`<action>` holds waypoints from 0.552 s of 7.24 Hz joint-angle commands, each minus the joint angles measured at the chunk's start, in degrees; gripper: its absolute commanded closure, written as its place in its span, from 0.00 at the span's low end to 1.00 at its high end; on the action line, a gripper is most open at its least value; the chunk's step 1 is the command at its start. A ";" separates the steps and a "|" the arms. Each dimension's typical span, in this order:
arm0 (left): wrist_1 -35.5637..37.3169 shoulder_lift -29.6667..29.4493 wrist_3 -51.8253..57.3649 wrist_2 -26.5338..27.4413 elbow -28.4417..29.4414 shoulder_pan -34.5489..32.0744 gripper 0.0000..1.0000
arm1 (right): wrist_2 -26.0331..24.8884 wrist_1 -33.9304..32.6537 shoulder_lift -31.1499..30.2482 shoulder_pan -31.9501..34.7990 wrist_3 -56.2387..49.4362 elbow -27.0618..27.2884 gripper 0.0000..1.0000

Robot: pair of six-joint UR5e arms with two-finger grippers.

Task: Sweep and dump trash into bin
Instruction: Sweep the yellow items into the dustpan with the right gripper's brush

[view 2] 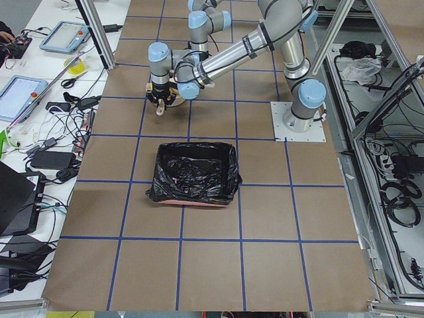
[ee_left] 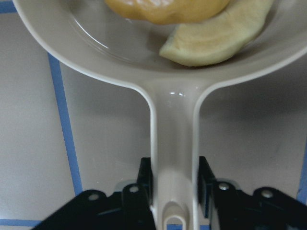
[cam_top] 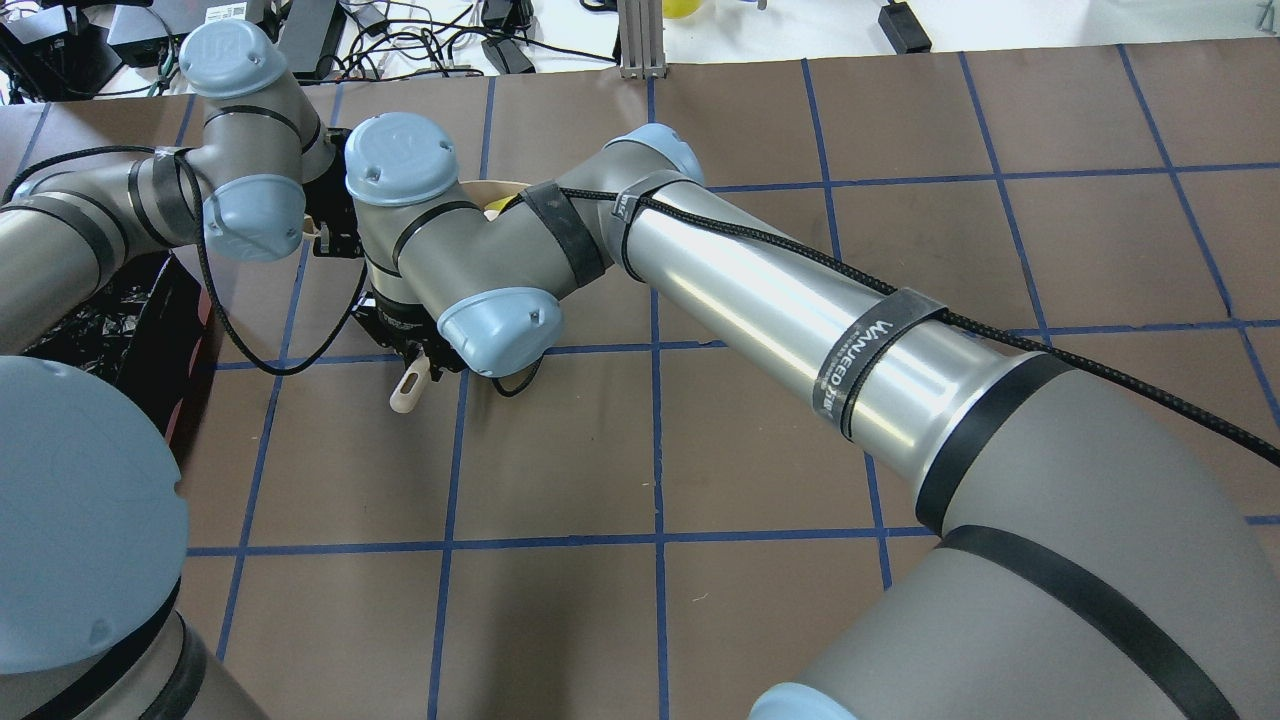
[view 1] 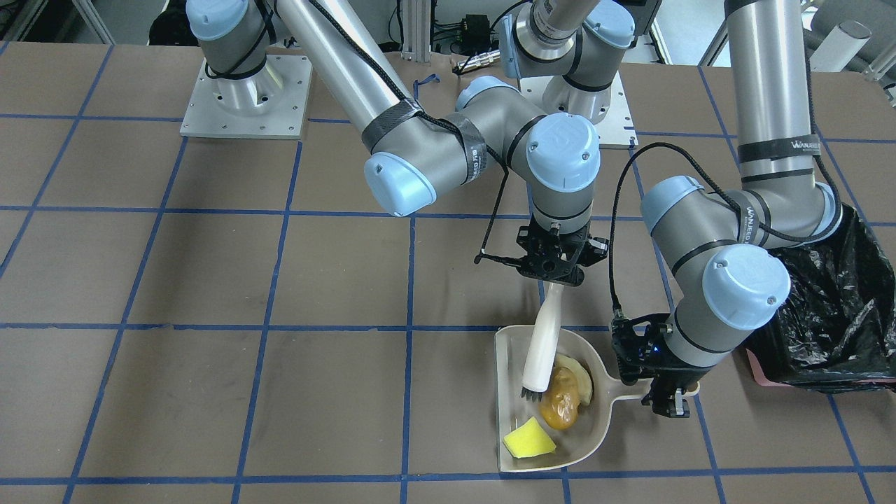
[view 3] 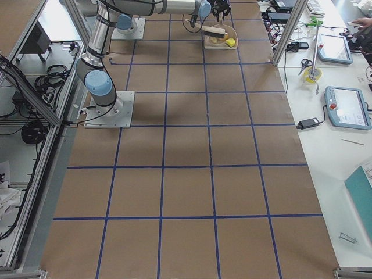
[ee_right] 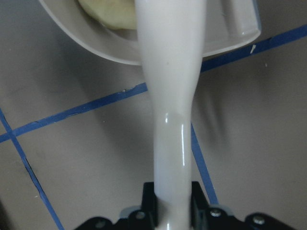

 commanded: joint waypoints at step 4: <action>-0.09 0.74 0.00 -5.20 -0.35 0.90 1.00 | -9.39 11.97 -6.47 -10.73 -9.76 1.59 1.00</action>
